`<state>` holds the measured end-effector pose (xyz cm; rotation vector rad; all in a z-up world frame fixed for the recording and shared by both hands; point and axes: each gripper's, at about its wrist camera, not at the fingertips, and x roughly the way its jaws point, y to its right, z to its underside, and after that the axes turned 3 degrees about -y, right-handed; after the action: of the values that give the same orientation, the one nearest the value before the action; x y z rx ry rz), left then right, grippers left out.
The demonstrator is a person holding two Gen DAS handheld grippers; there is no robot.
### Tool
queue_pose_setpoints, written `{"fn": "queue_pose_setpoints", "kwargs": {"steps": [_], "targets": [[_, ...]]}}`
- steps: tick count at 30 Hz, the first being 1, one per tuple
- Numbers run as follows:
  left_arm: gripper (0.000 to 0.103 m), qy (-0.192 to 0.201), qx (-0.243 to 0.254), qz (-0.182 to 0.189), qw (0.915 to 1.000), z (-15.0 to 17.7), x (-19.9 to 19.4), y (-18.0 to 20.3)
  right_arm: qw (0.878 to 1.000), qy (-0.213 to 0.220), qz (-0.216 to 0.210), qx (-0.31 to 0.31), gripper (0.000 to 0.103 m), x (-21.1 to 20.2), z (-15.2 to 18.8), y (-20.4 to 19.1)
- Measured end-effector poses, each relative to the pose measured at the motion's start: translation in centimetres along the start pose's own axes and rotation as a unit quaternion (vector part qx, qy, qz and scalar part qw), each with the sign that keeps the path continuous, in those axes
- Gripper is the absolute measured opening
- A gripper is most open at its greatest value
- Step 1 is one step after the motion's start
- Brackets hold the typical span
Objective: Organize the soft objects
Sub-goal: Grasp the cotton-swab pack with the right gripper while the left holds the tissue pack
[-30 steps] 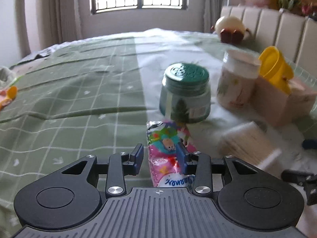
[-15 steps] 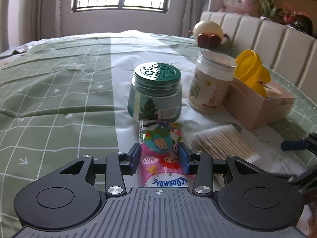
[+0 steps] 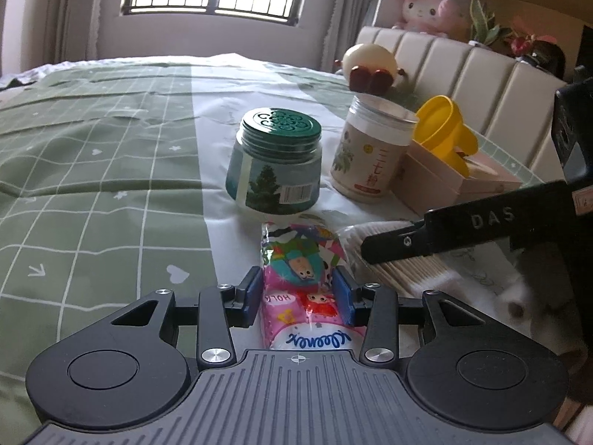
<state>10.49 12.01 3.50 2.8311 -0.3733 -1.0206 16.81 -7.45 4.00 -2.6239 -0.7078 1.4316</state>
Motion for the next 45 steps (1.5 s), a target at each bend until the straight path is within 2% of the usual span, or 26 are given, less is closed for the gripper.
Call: {"fn": "queue_pose_setpoints", "kwargs": {"steps": [1, 6, 10, 12, 13, 16, 21, 24, 26, 28, 30, 33, 36, 39, 41, 43, 45], "targets": [[0.045, 0.000, -0.001, 0.004, 1.0000, 0.0, 0.0, -0.1, 1.000, -0.002, 0.010, -0.007, 0.069, -0.4, 0.3, -0.2], [0.045, 0.030, -0.011, 0.021, 0.9993, -0.2, -1.3, 0.2, 0.997, 0.021, 0.071, -0.034, 0.069, -1.7, 2.4, 0.1], [0.045, 0.009, 0.041, 0.003, 0.9991, -0.1, -0.9, 2.1, 0.992, 0.056, 0.111, -0.036, 0.069, -3.6, 4.6, 1.5], [0.045, 0.003, 0.069, -0.007, 0.9976, 0.3, -0.3, 3.3, 0.990, 0.071, 0.114, -0.034, 0.070, -4.2, 5.5, 2.4], [0.045, 0.002, 0.076, -0.006, 0.9971, 0.3, -0.1, 3.7, 0.990, 0.077, 0.111, -0.032, 0.071, -4.5, 6.0, 2.9], [0.045, -0.008, 0.093, 0.007, 0.9956, 0.2, 0.3, 4.9, 0.991, 0.087, 0.100, -0.029, 0.082, -4.7, 7.3, 4.0], [0.045, -0.015, 0.131, 0.024, 0.9910, 0.5, 0.6, 6.4, 0.983, 0.117, 0.124, -0.075, 0.088, -3.9, 9.0, 3.2], [0.045, -0.024, 0.144, 0.042, 0.9884, 0.4, 0.4, 6.9, 0.985, 0.118, 0.111, -0.066, 0.088, -3.9, 8.8, 3.6], [0.045, -0.025, 0.136, 0.056, 0.9888, 0.0, 0.0, 6.9, 0.985, 0.121, 0.105, -0.064, 0.089, -4.0, 8.8, 3.8], [0.044, -0.009, 0.111, 0.053, 0.9924, -0.4, -0.8, 6.6, 0.985, 0.123, 0.105, -0.065, 0.088, -3.9, 8.7, 3.7], [0.044, 0.002, 0.114, 0.046, 0.9924, -0.4, -1.7, 7.1, 0.985, 0.124, 0.103, -0.063, 0.088, -3.9, 8.8, 3.8], [0.044, -0.010, 0.165, 0.039, 0.9854, 0.3, -2.2, 9.0, 0.985, 0.126, 0.098, -0.061, 0.089, -4.0, 9.0, 4.0], [0.045, -0.041, 0.220, 0.029, 0.9742, 1.8, -1.6, 10.9, 0.986, 0.126, 0.094, -0.059, 0.089, -4.0, 9.0, 4.1], [0.050, -0.044, 0.258, 0.007, 0.9652, 3.0, -1.0, 11.9, 0.987, 0.126, 0.084, -0.054, 0.089, -4.3, 9.0, 4.4], [0.058, -0.046, 0.245, 0.019, 0.9683, 2.9, -0.9, 11.7, 0.989, 0.126, 0.063, -0.039, 0.089, -4.9, 8.9, 5.1], [0.071, -0.050, 0.216, 0.044, 0.9742, 2.6, -0.8, 11.0, 0.991, 0.127, 0.043, -0.019, 0.088, -5.6, 8.8, 5.8], [0.073, -0.046, 0.187, 0.064, 0.9792, 2.3, -0.8, 10.3, 0.991, 0.130, 0.036, -0.006, 0.088, -6.5, 8.9, 6.2]]}}
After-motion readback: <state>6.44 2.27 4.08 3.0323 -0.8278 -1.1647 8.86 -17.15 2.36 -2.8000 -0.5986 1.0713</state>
